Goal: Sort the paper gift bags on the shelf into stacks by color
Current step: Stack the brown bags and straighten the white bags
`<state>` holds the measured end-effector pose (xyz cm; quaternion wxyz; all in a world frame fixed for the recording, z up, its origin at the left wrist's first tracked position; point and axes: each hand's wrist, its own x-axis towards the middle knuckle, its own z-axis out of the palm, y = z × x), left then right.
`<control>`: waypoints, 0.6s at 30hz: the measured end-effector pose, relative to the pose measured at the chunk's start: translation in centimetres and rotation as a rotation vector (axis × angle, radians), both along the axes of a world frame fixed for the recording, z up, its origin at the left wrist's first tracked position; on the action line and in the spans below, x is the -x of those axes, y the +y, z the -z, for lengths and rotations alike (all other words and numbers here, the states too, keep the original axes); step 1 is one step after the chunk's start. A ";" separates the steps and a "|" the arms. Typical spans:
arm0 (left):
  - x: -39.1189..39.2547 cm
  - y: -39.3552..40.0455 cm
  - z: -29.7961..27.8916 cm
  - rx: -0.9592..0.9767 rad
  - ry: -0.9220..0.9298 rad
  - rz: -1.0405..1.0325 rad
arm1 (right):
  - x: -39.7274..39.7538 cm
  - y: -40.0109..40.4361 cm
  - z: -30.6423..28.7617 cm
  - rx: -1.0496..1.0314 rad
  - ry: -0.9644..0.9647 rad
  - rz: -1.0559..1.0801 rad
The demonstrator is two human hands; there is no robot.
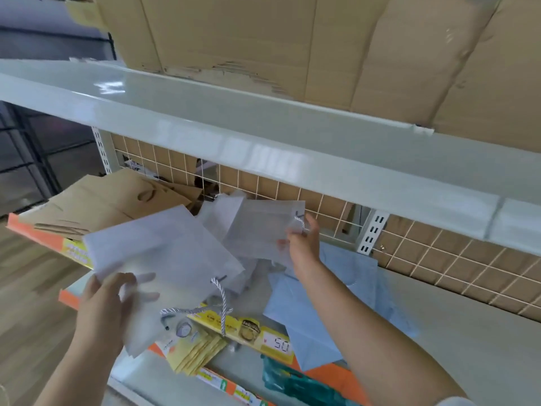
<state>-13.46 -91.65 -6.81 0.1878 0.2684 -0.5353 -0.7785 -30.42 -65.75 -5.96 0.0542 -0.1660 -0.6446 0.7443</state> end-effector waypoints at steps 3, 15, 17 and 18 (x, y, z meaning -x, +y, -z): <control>2.0 -2.4 -0.1 -0.018 0.011 0.013 | 2.0 -2.9 0.7 -0.084 -0.044 -0.014; 14.4 -10.2 -2.5 -0.027 0.066 0.311 | 2.6 -8.0 3.8 -1.340 -0.260 -0.325; 16.5 -9.9 -2.6 -0.032 0.047 0.398 | 2.5 -7.8 3.7 -1.309 -0.182 -0.301; 17.6 -9.5 -2.6 -0.033 0.034 0.431 | 2.4 -7.7 3.6 -1.256 -0.134 -0.267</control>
